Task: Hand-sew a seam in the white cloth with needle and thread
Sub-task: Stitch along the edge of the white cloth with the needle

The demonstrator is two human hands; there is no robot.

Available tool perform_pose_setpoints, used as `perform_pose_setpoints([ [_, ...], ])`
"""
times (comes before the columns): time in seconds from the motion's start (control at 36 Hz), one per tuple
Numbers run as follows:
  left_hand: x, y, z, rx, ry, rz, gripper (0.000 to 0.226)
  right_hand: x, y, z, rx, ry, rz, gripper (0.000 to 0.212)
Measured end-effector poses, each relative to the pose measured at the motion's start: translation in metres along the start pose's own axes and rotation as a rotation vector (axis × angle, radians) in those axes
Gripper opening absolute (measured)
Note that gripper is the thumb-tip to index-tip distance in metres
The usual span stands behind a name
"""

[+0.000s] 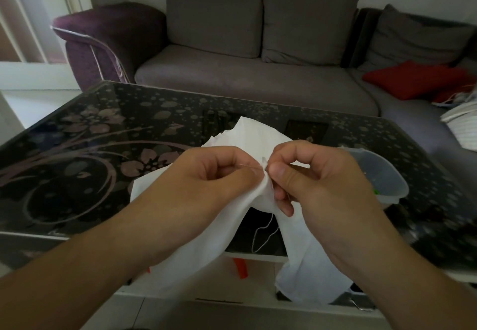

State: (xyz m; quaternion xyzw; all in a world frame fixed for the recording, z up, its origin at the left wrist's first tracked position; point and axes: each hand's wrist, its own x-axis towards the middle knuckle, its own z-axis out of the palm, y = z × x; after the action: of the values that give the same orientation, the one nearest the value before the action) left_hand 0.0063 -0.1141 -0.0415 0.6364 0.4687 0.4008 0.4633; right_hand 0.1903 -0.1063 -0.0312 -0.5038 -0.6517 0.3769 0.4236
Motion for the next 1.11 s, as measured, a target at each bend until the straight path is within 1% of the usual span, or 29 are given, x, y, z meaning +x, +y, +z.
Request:
perform_pose_setpoints([
  [0.14,0.001,-0.003,0.001,-0.059,0.008,-0.067,0.023,0.001,-0.001,-0.001,-0.087,0.042,-0.093,0.018],
  [0.19,0.002,-0.004,0.002,-0.073,0.011,-0.088,0.023,0.002,-0.002,-0.005,-0.101,0.052,-0.151,0.019],
  [0.25,0.002,-0.004,0.003,-0.064,0.012,-0.103,0.022,0.003,-0.002,-0.009,-0.086,0.025,-0.209,0.022],
  [0.31,0.003,-0.005,0.003,-0.068,-0.001,-0.114,0.022,0.002,-0.002,-0.009,-0.102,-0.045,-0.25,0.027],
  [0.36,0.003,-0.004,0.003,-0.09,-0.02,-0.124,0.02,0.003,-0.001,-0.006,-0.13,-0.107,-0.268,0.029],
  [0.42,0.003,-0.005,0.002,-0.1,-0.024,-0.13,0.02,0.003,-0.001,-0.002,-0.134,-0.131,-0.294,0.029],
  [0.5,0.003,-0.005,0.0,-0.145,-0.052,-0.143,0.02,0.005,0.001,-0.002,-0.115,-0.127,-0.288,0.027],
  [0.58,0.003,-0.006,0.0,-0.179,-0.09,-0.15,0.029,0.006,0.004,-0.004,-0.118,-0.117,-0.275,0.023],
  [0.64,0.003,-0.006,-0.001,-0.187,-0.082,-0.151,0.033,0.006,0.004,-0.003,-0.131,-0.124,-0.282,0.023],
  [0.78,0.004,-0.006,-0.003,-0.186,-0.071,-0.145,0.031,0.006,0.003,-0.001,-0.145,-0.103,-0.317,0.023],
  [0.92,0.004,-0.006,-0.003,-0.196,-0.083,-0.144,0.029,0.005,0.004,-0.002,-0.05,-0.084,-0.335,0.024],
  [1.03,0.004,-0.006,-0.004,-0.155,-0.064,-0.124,0.027,0.003,0.007,0.002,0.088,-0.035,-0.258,0.026],
  [1.11,0.004,-0.004,-0.003,-0.12,-0.052,-0.108,0.025,0.001,0.006,0.003,0.234,-0.026,-0.19,0.023],
])
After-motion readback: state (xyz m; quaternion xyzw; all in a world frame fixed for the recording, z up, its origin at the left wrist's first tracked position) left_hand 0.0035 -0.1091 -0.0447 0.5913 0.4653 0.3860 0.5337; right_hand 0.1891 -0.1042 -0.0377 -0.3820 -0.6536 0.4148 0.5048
